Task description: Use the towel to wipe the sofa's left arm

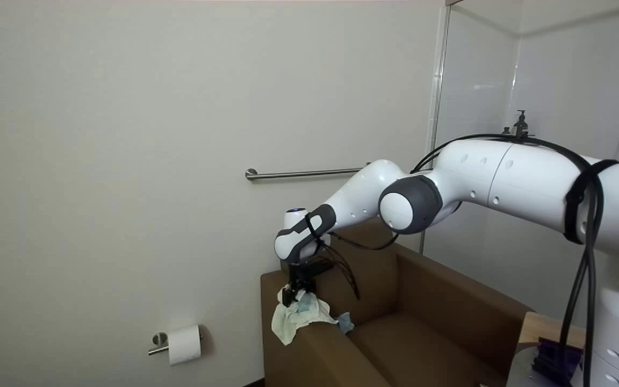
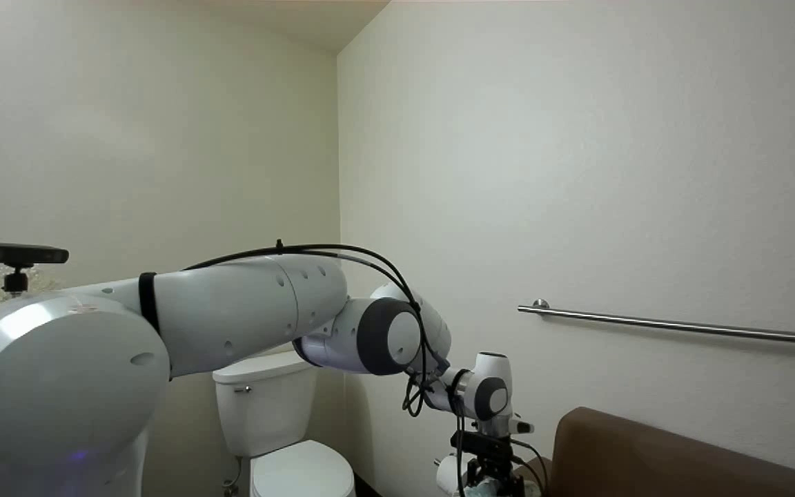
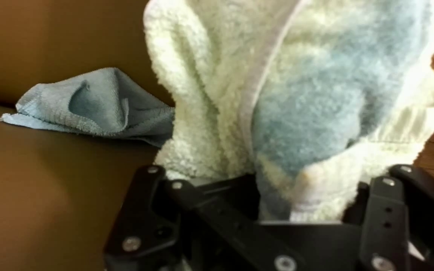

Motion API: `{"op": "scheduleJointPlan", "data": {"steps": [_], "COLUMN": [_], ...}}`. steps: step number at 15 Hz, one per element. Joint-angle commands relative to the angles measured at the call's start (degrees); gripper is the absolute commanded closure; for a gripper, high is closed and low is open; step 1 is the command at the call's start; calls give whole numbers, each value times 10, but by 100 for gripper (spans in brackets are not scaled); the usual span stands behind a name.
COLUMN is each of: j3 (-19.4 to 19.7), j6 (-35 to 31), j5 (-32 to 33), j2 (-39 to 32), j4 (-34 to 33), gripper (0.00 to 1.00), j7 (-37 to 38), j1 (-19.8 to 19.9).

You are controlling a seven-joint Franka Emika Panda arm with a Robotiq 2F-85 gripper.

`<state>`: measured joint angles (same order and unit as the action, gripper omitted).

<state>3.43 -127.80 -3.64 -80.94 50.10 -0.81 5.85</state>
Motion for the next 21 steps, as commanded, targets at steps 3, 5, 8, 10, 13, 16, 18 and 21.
{"op": "scheduleJointPlan", "data": {"steps": [3, 5, 8, 10, 13, 16, 18, 21], "j3": [-2, -3, -6, -6, -12, -10, -13, -17], "j6": [63, 68, 67, 65, 56, 51, 49, 35], "j5": [-3, -3, -4, -3, -6, -6, -10, -18], "j2": [-26, -18, -1, 14, 50, 90, 112, 145], "j4": [-36, -17, 15, 38, 94, 161, 204, 272], "gripper": [95, 95, 95, 96, 95, 95, 95, 95], "j7": [-7, -12, -19, -20, -29, -21, -19, -19], "j1": [10, 9, 8, 6, 7, 6, 8, 9]}}
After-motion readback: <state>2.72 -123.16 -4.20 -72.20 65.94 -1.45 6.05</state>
